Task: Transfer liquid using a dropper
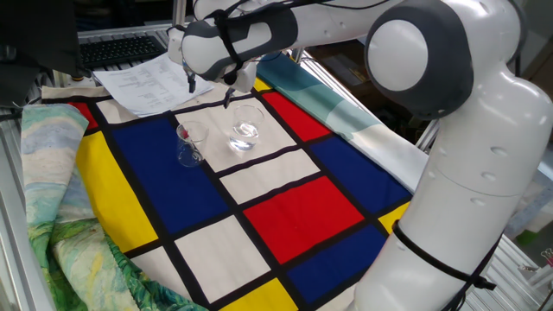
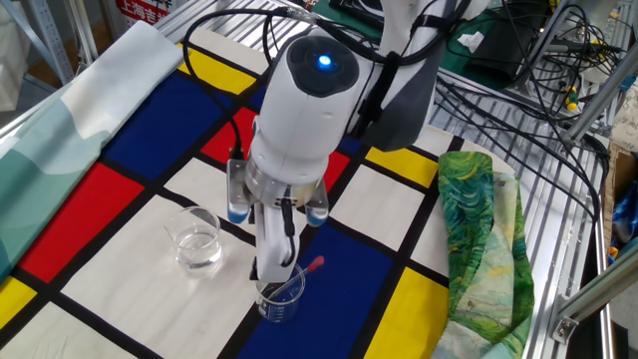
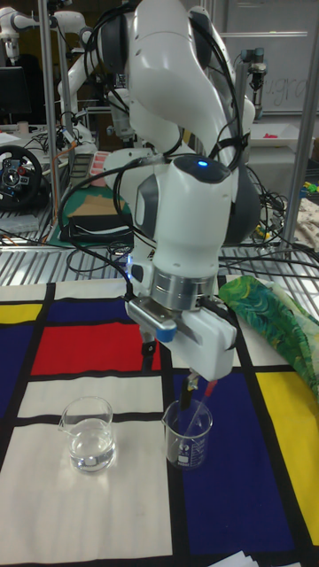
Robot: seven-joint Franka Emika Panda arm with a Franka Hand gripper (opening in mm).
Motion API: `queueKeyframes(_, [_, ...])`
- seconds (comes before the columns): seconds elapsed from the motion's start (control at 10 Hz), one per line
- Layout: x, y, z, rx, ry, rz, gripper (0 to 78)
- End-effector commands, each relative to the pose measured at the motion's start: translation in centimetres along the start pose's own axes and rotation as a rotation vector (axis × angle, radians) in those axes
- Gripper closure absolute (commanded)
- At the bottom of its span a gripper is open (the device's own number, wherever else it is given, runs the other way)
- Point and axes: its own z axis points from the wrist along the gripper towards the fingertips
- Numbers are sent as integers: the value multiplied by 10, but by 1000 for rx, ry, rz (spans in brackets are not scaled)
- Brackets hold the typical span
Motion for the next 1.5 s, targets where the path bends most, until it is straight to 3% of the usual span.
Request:
queueKeyframes(0.1, [-1, 0, -1, -10, 6, -56, 1])
queueKeyframes(0.4, [-1, 0, -1, -31, 31, -168, 1])
queueKeyframes(0.6, [2, 1, -3, -24, 37, -158, 1])
queueKeyframes(0.7, [20, 6, -4, -19, 34, -116, 1])
queueKeyframes(0.8, [23, 6, -4, -18, 33, -112, 1])
queueKeyframes(0.9, [51, 10, -4, -17, 25, -64, 1])
queueKeyframes(1.0, [67, 13, -8, -16, 29, -28, 1])
queueKeyframes(1.3, [97, 21, -10, -13, 28, 10, 1])
queueKeyframes(1.5, [107, 26, -4, -1, 7, 19, 1])
